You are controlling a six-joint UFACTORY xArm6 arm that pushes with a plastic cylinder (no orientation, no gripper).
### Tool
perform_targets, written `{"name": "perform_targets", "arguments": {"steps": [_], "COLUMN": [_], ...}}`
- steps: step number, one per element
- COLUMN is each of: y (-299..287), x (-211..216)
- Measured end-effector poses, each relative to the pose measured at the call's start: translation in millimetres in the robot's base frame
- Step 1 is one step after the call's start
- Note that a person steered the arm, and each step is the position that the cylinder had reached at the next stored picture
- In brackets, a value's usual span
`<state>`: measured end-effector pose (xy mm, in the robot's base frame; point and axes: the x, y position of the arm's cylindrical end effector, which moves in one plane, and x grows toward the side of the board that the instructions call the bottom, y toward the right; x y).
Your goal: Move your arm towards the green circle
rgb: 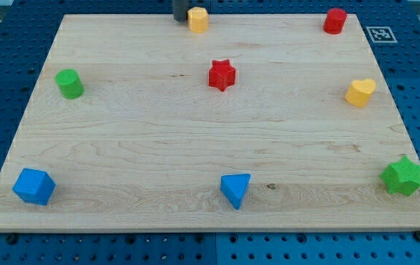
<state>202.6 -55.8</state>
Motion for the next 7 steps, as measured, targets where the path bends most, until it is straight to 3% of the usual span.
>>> {"name": "perform_targets", "arguments": {"steps": [2, 3, 5, 7], "y": [-31.8, -60.1, -184.4, -239.0], "x": [37.7, 83.8, 107.2, 195.2]}}
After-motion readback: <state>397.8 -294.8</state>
